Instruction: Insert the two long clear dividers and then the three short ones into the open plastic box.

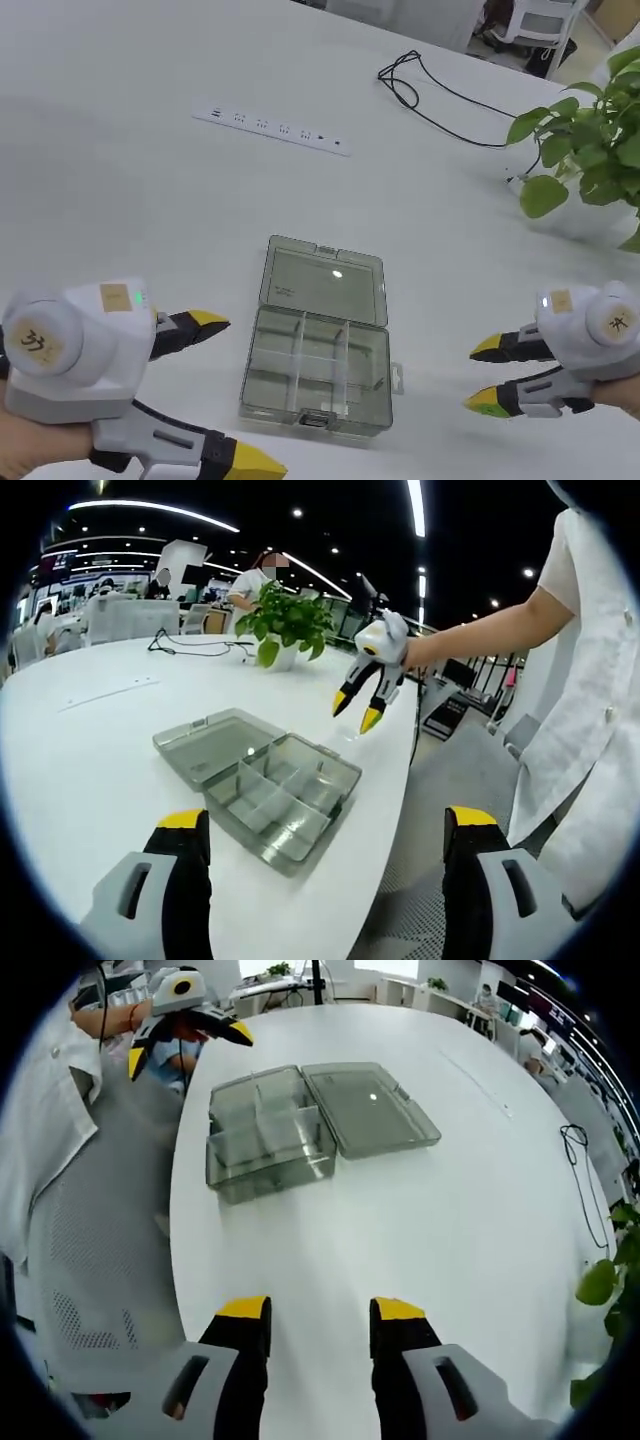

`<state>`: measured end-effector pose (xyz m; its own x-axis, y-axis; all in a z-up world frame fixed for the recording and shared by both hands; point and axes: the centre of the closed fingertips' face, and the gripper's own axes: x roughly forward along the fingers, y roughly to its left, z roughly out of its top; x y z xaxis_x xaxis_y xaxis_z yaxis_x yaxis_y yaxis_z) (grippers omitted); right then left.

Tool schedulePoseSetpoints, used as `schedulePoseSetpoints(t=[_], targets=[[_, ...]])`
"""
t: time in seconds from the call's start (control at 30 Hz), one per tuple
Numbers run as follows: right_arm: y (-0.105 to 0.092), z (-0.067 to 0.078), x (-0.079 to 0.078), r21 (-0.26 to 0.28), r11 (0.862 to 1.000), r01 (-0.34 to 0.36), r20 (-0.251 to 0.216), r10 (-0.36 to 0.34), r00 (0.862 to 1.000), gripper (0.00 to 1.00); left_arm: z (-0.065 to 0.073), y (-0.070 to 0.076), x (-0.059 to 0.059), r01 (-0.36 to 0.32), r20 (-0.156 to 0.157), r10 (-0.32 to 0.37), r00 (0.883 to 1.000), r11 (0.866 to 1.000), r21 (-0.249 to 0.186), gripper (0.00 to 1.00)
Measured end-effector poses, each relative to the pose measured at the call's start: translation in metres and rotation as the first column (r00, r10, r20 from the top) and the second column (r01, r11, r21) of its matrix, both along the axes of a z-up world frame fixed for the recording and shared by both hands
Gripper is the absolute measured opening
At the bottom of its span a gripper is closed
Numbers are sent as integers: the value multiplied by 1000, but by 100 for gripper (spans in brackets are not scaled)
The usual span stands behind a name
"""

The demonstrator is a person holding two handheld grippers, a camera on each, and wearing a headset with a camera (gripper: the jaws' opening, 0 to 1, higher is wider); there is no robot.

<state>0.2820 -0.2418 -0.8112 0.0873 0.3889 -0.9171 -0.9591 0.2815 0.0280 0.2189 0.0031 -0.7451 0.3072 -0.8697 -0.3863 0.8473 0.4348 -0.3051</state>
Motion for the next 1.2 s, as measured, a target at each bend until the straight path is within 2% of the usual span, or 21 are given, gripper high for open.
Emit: schedulePoseSetpoints(t=[0.17,0.27,0.33,0.43,0.63,0.7,0.87,1.0,1.2], targets=[[-24,-14,1,-75,997,-24,-9,23,1000,43,0,0,-1,-3,-3,3,1000,1000,0,99],[-40,-24,0,-139,989,-56,-22,54,998,43,0,1,0,-5,-5,5,1000,1000,2,99],[-44,-28,1,-157,985,-70,-24,67,997,44,0,1,0,-6,-5,6,1000,1000,5,99],[-54,-36,3,-208,972,-107,-30,103,994,44,0,1,1,-10,-6,11,1000,1000,3,99],[-63,-48,2,-266,950,-161,-52,153,987,44,-1,0,2,-6,-10,6,1000,1000,9,99],[-64,-47,4,-274,947,-166,-46,160,986,42,-1,0,3,-5,-11,5,1000,1000,8,99],[-63,-47,5,-264,951,-158,-43,152,987,41,-2,1,4,-2,-15,2,1000,1000,10,98],[-66,-47,5,-274,948,-159,-44,152,987,33,-3,2,4,1,-17,0,1000,1000,11,98],[-67,-46,5,-280,948,-149,-36,145,989,33,-2,2,5,5,-16,-4,1000,1000,11,98]])
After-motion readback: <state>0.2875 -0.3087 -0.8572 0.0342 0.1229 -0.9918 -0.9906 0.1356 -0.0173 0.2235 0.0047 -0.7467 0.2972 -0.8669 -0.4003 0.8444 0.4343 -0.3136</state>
